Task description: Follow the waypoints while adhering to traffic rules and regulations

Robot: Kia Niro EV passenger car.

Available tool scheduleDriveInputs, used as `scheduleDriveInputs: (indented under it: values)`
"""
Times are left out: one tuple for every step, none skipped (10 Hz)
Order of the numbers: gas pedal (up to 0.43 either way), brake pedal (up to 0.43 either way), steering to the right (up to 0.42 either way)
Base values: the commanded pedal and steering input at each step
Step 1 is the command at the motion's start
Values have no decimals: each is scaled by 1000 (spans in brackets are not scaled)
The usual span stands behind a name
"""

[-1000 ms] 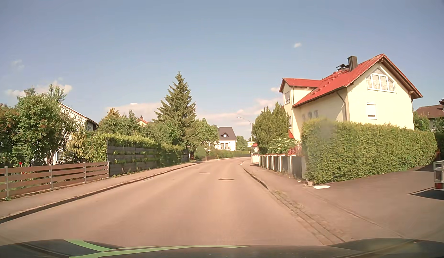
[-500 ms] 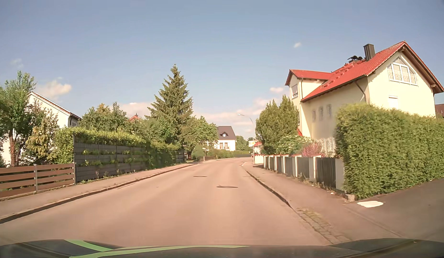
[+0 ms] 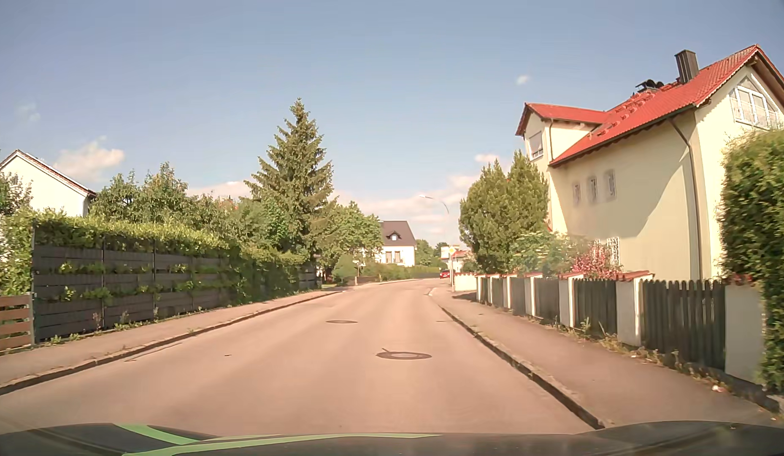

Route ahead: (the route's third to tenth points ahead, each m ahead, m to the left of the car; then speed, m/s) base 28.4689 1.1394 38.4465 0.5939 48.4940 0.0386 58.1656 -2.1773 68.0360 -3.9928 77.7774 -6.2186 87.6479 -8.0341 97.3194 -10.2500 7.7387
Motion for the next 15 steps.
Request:
scheduleDriveInputs:
  values:
    - [130,0,5]
    - [138,0,5]
    - [138,0,5]
    - [130,0,4]
    - [130,0,4]
    - [130,0,4]
    - [130,0,4]
    - [130,0,4]
    - [118,0,4]
    - [110,0,4]
    - [110,0,4]
    - [110,0,4]
    - [110,0,4]
    - [110,0,4]
    - [110,0,4]
